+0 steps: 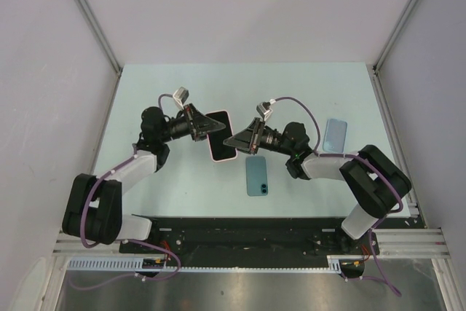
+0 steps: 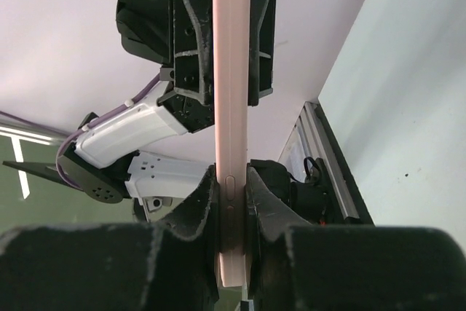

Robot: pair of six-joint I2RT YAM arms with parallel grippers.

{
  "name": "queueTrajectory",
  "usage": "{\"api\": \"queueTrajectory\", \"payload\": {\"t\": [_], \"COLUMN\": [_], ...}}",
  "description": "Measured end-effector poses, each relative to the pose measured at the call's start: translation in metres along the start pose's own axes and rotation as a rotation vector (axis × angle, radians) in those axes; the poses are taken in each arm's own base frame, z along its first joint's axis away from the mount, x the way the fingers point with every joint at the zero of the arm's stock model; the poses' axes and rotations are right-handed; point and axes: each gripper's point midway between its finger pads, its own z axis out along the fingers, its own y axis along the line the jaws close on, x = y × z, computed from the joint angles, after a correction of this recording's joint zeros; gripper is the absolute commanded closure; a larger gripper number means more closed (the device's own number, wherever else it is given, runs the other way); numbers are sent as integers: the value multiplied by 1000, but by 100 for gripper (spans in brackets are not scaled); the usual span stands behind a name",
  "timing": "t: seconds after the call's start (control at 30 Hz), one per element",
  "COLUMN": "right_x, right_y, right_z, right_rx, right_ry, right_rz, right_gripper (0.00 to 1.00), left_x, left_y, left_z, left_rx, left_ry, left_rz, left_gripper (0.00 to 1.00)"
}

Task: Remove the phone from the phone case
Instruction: Pick up the phone at the center of the board, then remove the phone case from the phone.

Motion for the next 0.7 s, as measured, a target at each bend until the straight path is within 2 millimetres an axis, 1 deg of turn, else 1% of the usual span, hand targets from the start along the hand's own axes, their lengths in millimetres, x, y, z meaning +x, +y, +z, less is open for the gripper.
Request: {"api": "queueTrajectory", "payload": {"t": [0.03,0.07,0.1,0.13,0.17,0.2,0.27,0.33,0.4,0.47,0.57,0.6,0.63,0.7], "right_x": [0,0,-1,-1,-2,-3,-4,-6,-7,-9,-10,-9,-8,-7], "right_y": [1,2,2,1,1,2,-1,-1,1,7,21,25,30,38], "right_z": [0,0,0,0,-1,-1,-2,-3,-4,-7,-15,-18,-20,-24], "right_rx": [-4,-8,-8,-6,-4,-5,6,12,18,17,4,-1,-6,-8], "right_ry": [-1,-1,-2,-4,-6,-7,-10,-11,-14,-20,-36,-39,-40,-46], "right_rz": [-2,-4,-4,-2,1,4,9,14,17,19,18,16,15,10], "right_gripper": [95,85,77,65,58,53,46,46,48,53,55,58,63,68], "left_x": [0,0,0,-1,-1,-1,0,0,-2,-4,-6,-6,-6,-6], "left_y": [0,1,1,0,0,-1,-5,-10,-14,-18,-27,-30,-33,-41], "left_z": [1,2,2,3,3,4,6,7,7,7,5,3,1,-2], "left_rx": [0,2,4,9,14,17,35,48,59,67,68,66,58,48], "left_ry": [1,1,0,-1,-1,1,6,3,-4,-16,-43,-49,-62,-82], "left_rz": [-4,-7,-8,-7,-12,-18,-32,-37,-55,-75,-84,-80,-79,-62], "left_gripper": [90,94,100,100,100,100,100,100,100,100,100,100,100,100]}}
